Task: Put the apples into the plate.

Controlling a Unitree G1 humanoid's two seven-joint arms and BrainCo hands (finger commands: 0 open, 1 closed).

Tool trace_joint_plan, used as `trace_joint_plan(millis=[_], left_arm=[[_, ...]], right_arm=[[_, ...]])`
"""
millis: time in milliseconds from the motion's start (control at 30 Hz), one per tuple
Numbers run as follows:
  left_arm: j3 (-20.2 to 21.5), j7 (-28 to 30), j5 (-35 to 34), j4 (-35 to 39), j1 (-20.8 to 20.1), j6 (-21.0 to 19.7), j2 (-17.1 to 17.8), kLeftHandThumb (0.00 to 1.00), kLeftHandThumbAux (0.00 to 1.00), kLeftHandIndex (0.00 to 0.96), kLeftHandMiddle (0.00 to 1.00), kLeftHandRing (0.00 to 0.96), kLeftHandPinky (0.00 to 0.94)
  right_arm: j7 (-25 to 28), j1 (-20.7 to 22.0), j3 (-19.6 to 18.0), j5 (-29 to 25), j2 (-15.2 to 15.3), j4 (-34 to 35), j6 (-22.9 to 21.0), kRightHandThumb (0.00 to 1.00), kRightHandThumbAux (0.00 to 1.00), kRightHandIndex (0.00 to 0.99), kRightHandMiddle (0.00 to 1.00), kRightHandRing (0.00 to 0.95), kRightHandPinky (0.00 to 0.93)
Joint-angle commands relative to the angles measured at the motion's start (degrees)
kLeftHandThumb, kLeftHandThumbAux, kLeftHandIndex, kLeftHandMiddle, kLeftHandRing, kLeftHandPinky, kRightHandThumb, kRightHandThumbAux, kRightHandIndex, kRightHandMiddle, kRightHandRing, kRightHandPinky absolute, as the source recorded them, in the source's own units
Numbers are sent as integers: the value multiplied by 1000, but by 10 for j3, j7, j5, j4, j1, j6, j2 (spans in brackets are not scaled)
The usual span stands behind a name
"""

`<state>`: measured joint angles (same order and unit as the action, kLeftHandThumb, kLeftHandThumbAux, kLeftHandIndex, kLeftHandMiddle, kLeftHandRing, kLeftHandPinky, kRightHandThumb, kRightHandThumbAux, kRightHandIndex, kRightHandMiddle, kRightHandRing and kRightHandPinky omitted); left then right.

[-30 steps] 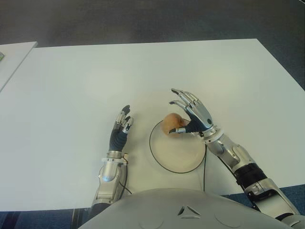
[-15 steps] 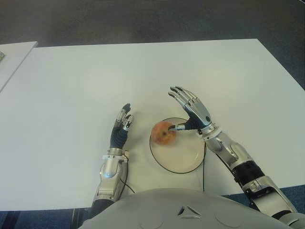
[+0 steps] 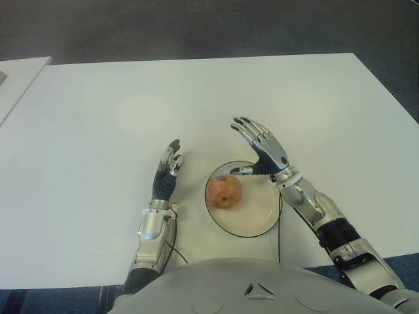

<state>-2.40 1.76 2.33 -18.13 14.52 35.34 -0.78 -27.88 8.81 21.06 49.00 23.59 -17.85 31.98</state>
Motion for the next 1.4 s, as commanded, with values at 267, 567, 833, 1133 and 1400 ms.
trace_joint_plan(millis=[267,567,833,1133,1400], left_arm=[[6,-1,-2,-27,4,-4,4,0,306,0,0,0,0],[4,7,-11,-28,4,0,8,0,312,0,0,0,0],[3,4,-4,-27,8,10,12,0,306,0,0,0,0],[5,5,-7,-22,18,11,15,0,306,0,0,0,0],[8,6,-9,-20,24,13,19,0,312,0,0,0,0]], right_arm=[[3,8,0,-12,-7,-12,-6,200,210,0,0,0,0],[72,-22,-42,-111,25,42,17,107,218,0,0,0,0],[285,5,-127,-475,-16,-54,10,49,228,0,0,0,0],[378,-72,-224,-706,-43,22,-163,7,269,0,0,0,0],[383,-104,-259,-748,-57,31,-224,0,255,0,0,0,0]])
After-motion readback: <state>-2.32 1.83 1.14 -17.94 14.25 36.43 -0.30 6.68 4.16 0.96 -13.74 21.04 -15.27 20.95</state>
